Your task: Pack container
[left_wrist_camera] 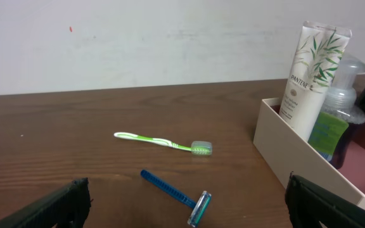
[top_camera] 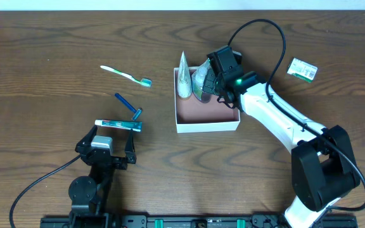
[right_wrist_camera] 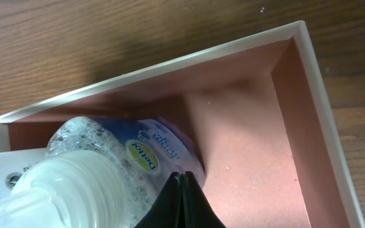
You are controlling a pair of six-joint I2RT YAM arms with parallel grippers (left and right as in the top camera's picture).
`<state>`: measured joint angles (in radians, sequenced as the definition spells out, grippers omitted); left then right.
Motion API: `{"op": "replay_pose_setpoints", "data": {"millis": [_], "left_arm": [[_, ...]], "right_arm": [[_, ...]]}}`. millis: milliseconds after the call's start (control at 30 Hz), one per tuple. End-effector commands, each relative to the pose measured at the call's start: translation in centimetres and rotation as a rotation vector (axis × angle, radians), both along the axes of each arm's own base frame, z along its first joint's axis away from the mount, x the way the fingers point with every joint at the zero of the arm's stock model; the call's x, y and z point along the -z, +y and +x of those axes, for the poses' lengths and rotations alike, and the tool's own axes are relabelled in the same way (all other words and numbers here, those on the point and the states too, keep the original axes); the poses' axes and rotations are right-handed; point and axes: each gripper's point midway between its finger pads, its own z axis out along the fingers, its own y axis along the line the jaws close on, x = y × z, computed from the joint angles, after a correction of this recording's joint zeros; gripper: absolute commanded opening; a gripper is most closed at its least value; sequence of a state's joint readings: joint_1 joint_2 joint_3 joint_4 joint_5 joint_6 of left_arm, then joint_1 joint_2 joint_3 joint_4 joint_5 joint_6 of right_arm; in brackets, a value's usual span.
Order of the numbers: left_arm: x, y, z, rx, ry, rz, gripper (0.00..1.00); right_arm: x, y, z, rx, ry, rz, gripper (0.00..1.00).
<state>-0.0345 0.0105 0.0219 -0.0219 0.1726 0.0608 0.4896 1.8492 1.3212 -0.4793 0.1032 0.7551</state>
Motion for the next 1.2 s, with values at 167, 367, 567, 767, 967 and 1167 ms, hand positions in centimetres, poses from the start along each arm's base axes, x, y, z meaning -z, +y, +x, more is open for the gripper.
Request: {"op": "replay_pose_setpoints", "data": {"millis": [167, 367, 567, 767, 967, 1167], "left_arm": [[1.6, -0.1, -0.1, 0.01, 0.044, 0.014, 0.98], [1.6, -0.1, -0.1, 0.01, 0.044, 0.014, 0.98], [1.6, -0.1, -0.1, 0.01, 0.044, 0.014, 0.98], [1.6, -0.1, -0.1, 0.01, 0.044, 0.014, 0.98], [1.6, -0.1, -0.1, 0.01, 0.044, 0.015, 0.98], [1.6, -0.1, -0.1, 0.01, 0.044, 0.015, 0.98]], "right_arm": [[-0.4, 2.0, -0.5, -0.016, 0.003, 0.043, 0.01], [-0.3, 2.6, -0.9, -0.031, 0.006, 0.044, 0.01], [-0.3, 2.5, -0.9, -0.032, 0.006, 0.039, 0.01], [-0.3, 0.8, -0.2, -0.022, 0.002, 0.011, 0.01], [-2.3, -1.2, 0.6, -0.021, -0.04, 0.005, 0.01], [-8.0, -3.6, 0.8, -0.029, -0.155, 0.017, 0.15]]}}
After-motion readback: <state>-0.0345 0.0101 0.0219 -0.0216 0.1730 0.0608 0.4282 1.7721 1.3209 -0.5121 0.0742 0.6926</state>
